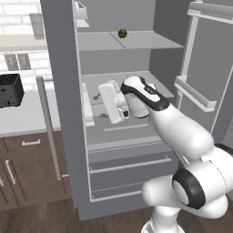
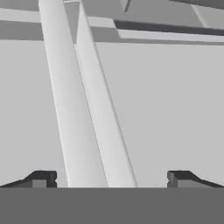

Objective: Take the strawberry from the fridge and place it on top of the pancake, located on the dining counter.

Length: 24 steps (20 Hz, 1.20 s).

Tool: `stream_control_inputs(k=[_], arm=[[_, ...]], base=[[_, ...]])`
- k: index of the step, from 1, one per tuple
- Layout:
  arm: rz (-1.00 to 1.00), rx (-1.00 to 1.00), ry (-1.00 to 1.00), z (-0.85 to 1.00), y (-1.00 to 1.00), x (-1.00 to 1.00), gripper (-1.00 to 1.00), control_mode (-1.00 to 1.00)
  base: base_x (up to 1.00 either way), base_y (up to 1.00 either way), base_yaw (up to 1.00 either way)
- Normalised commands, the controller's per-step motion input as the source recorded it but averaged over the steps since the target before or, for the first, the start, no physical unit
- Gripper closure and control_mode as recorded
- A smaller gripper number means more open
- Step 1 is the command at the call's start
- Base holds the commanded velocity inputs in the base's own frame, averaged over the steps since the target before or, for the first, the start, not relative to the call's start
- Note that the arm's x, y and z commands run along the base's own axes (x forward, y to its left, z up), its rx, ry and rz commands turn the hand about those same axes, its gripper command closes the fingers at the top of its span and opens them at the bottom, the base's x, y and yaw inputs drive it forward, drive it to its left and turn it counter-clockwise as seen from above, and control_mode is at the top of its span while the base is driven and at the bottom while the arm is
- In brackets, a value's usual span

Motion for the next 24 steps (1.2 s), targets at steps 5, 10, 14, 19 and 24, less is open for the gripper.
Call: stream_control_inputs(k=[5,10,14,19,24], arm=[[-0.01,-0.16,0.01,0.12,-0.76,0.19,-1.00,-1.00],[0.00,-0.67,0.06,-0.05,-0.79,0.36,-1.00,-1.00],[0.05,-0.83,0.05,-0.62,-0.62,0.02,-1.00,-1.00],[0.15,-0.54,0.00,-0.39,-0.79,-0.66,-1.00,-1.00],[0.07,-0.12,0.10,0.00,-0.46,-1.00,-1.00,-1.00]], base=[[0.00,0.00,0.00],[0.00,0.00,0.00],[0.00,0.00,0.00],[0.00,0.00,0.00],[0.00,0.00,0.00]])
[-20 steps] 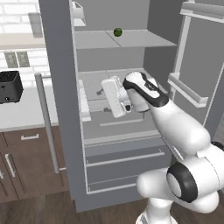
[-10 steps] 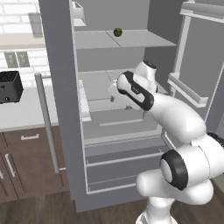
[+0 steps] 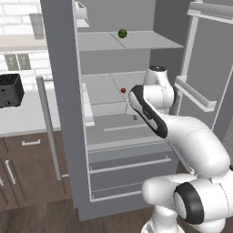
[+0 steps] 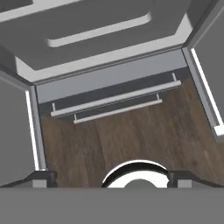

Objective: Take the strawberry from the fridge and place it on top of the pancake, located on the dining counter.

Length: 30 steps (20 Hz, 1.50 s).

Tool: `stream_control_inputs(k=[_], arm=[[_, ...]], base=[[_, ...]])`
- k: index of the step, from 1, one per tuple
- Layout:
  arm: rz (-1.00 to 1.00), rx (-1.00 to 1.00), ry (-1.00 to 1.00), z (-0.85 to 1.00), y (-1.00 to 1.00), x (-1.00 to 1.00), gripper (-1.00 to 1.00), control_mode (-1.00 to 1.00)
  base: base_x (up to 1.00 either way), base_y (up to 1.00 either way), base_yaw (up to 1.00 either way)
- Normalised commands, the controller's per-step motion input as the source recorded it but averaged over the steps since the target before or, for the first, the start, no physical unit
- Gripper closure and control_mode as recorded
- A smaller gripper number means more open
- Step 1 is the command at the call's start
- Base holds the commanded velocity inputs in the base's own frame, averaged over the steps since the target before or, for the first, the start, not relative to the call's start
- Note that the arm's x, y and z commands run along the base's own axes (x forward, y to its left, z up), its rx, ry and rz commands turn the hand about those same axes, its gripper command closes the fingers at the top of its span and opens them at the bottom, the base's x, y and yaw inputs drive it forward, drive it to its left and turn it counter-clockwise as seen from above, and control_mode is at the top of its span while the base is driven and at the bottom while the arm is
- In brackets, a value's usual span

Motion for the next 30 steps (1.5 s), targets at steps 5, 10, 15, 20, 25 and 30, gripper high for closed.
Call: stream_control_inputs(k=[5,10,15,20,25,30], arm=[[0.12,-0.03,0.05,0.00,-0.12,-1.00,-1.00,-1.00],[0.23,-0.02,-0.15,-0.07,-0.11,-0.87,-1.00,-1.00],[0.08,0.00,-0.06,-0.22,-0.41,-0.11,-1.00,-1.00],[-0.07,0.00,-0.04,0.00,-0.13,-0.01,-1.00,-1.00],[-0.12,-0.01,0.03,-0.10,0.00,0.00,-1.00,-1.00],[-0.01,0.00,0.00,0.00,0.00,0.00,-1.00,-1.00]], base=[[0.00,0.00,0.00],[0.00,0.00,0.00],[0.00,0.00,0.00],[0.00,0.00,0.00],[0.00,0.00,0.00],[0.00,0.00,0.00]])
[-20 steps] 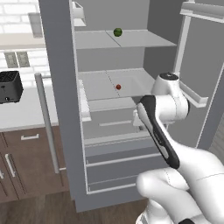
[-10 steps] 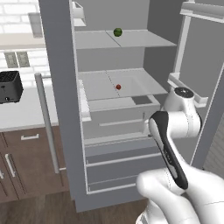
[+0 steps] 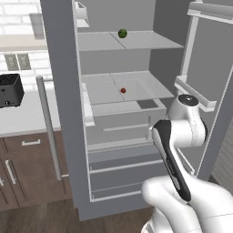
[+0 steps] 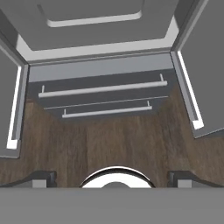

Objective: Take the strawberry from the fridge and place it on top of the pancake, located on the dining counter.

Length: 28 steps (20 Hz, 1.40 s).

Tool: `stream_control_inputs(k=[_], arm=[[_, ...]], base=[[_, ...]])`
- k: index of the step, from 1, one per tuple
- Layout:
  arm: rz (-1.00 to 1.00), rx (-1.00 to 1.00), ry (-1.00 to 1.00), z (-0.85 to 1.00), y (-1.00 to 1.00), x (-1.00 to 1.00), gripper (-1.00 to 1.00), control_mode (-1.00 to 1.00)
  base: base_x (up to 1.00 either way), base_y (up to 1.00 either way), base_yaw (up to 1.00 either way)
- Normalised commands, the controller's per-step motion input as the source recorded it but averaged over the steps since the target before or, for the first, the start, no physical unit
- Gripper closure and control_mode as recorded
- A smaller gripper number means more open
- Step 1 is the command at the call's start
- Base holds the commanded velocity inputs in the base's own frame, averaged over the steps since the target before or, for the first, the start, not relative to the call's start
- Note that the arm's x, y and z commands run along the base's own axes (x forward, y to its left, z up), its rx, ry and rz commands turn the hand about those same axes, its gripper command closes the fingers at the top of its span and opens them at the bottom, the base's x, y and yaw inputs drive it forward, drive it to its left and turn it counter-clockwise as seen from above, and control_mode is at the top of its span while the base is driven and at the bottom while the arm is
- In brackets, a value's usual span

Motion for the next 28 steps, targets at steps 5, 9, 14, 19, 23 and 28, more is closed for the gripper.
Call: stream_control_inputs(k=[5,9,14,19,23,28], arm=[[0.00,0.00,0.00,0.00,0.00,0.01,-1.00,-1.00],[0.00,0.00,0.00,0.00,0.00,0.10,-1.00,1.00],[0.00,0.00,0.00,0.00,0.00,0.00,-1.00,1.00],[0.00,0.00,0.00,0.00,0.00,0.00,-1.00,1.00],[0.00,0.00,0.00,0.00,0.00,0.00,-1.00,1.00],[0.00,0.00,0.00,0.00,0.00,0.00,-1.00,1.00]], base=[[0.00,0.00,0.00],[0.21,0.00,0.00],[0.60,0.06,0.04],[0.59,0.12,0.04],[0.59,0.06,0.04],[0.54,0.00,0.00]])
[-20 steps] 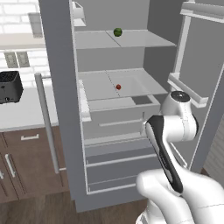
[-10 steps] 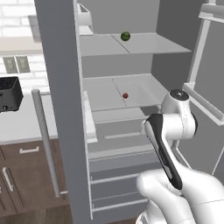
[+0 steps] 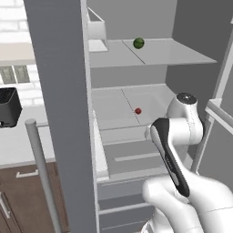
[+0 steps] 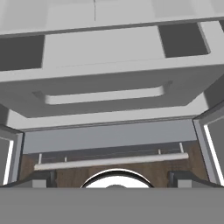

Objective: Take the strawberry from the fridge and place it on top of the pancake, located on the dining counter.

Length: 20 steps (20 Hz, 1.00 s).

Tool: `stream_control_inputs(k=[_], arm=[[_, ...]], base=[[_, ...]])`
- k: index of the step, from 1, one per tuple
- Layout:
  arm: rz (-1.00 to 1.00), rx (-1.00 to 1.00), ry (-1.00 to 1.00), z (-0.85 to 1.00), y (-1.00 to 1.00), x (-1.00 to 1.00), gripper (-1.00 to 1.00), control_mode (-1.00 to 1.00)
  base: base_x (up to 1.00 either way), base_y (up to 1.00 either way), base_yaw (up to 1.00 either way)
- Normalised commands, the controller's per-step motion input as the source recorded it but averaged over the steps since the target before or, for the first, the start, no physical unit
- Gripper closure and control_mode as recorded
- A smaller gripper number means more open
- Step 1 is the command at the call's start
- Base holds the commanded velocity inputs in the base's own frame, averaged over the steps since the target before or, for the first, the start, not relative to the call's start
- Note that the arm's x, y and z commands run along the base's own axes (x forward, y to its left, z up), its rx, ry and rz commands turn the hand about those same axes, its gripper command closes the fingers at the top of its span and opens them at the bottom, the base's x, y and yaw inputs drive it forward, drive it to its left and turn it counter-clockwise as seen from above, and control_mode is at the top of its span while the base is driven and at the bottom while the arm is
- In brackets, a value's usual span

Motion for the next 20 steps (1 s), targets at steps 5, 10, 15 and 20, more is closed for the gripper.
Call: stream_control_inputs(k=[5,10,15,20], arm=[[0.00,0.00,0.00,0.00,0.00,0.00,-1.00,1.00],[0.00,0.00,0.00,0.00,0.00,0.00,-1.00,1.00],[0.00,0.00,-0.04,0.00,0.02,0.10,-1.00,-1.00],[0.00,0.00,-0.14,0.11,0.14,0.64,-1.00,-1.00]], base=[[0.42,0.00,0.00],[0.36,0.06,-0.02],[0.28,0.10,-0.02],[0.00,0.00,0.00]])
